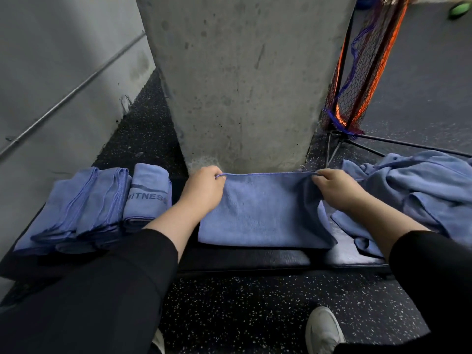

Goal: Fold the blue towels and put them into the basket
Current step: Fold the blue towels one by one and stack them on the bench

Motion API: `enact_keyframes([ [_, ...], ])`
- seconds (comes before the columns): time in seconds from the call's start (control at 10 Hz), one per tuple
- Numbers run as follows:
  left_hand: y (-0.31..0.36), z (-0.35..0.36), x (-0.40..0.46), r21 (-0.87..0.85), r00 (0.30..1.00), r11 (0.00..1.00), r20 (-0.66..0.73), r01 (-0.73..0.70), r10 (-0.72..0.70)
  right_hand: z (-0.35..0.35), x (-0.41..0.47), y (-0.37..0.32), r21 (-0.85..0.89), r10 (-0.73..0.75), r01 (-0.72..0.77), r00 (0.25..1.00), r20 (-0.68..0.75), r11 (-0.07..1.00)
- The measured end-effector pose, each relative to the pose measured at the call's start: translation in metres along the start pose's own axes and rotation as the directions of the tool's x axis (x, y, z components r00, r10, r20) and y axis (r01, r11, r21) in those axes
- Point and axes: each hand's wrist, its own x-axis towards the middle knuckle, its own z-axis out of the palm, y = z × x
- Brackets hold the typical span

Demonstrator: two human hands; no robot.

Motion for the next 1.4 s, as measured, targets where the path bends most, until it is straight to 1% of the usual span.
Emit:
enact_keyframes([
  [0.1, -0.007, 0.018, 0.008, 0.148, 0.998, 0.987, 0.034, -0.06, 0.056, 0.012, 0.006, 0.005, -0.08, 0.021, -0.014, 0.996, 0.085, 0.997],
  [0.2, -0.02, 0.034, 0.013, 0.286, 0.989, 0.95, 0.107, -0.124, 0.097, 0.017, 0.008, 0.007, -0.127, 0.032, -0.015, 0.99, 0.137, 0.992],
  [0.3, -0.029, 0.042, 0.011, 0.313, 0.978, 0.934, 0.168, -0.171, 0.123, 0.015, 0.003, -0.001, -0.16, 0.053, -0.021, 0.979, 0.196, 0.987],
  [0.4, -0.028, 0.041, 0.004, 0.364, 0.971, 0.91, 0.199, -0.196, 0.129, 0.012, -0.007, -0.007, -0.217, 0.098, -0.04, 0.959, 0.266, 0.975],
  [0.5, -0.025, 0.035, -0.009, 0.426, 0.95, 0.876, 0.297, -0.227, 0.102, 0.006, -0.015, -0.008, -0.292, 0.081, 0.03, 0.928, 0.362, 0.956],
  [0.6, -0.023, 0.026, -0.027, 0.461, 0.91, 0.851, 0.413, -0.251, 0.045, -0.004, -0.035, -0.015, -0.333, 0.157, 0.006, 0.874, 0.459, 0.943],
  [0.7, -0.022, 0.013, -0.047, 0.48, 0.866, 0.818, 0.497, -0.317, 0.044, -0.012, -0.052, -0.013, -0.356, 0.162, 0.076, 0.788, 0.594, 0.932],
  [0.8, -0.023, 0.001, -0.059, 0.435, 0.84, 0.85, 0.542, -0.298, 0.018, -0.012, -0.055, -0.003, -0.263, 0.161, 0.016, 0.754, 0.637, 0.965],
  [0.9, -0.014, -0.019, -0.061, 0.26, 0.845, 0.949, 0.535, -0.179, 0.012, -0.022, -0.053, 0.004, -0.082, 0.121, -0.089, 0.792, 0.599, 0.993],
  [1.0, 0.001, -0.035, -0.055, -0.101, 0.925, 0.995, 0.378, 0.014, 0.026, -0.031, -0.049, -0.002, 0.273, 0.091, -0.241, 0.88, 0.467, 0.931],
  [1.1, 0.011, -0.037, -0.038, -0.339, 0.995, 0.939, 0.1, 0.063, -0.031, -0.036, -0.039, -0.013, 0.505, 0.106, -0.24, 0.955, 0.278, 0.829],
  [1.2, 0.013, -0.024, -0.016, -0.248, 0.998, 0.968, -0.054, -0.029, 0.016, -0.029, -0.015, -0.02, 0.2, 0.06, -0.064, 0.998, 0.028, 0.978],
  [1.3, 0.007, 0.001, 0.001, -0.095, 0.995, 0.991, -0.04, -0.094, 0.09, -0.011, 0.001, -0.026, -0.099, -0.031, 0.033, 0.999, 0.024, 0.995],
  [1.4, -0.006, 0.033, 0.01, 0.068, 0.992, 0.991, 0.058, -0.116, 0.112, 0.011, 0.007, -0.019, -0.208, -0.068, 0.097, 0.988, 0.14, 0.973],
])
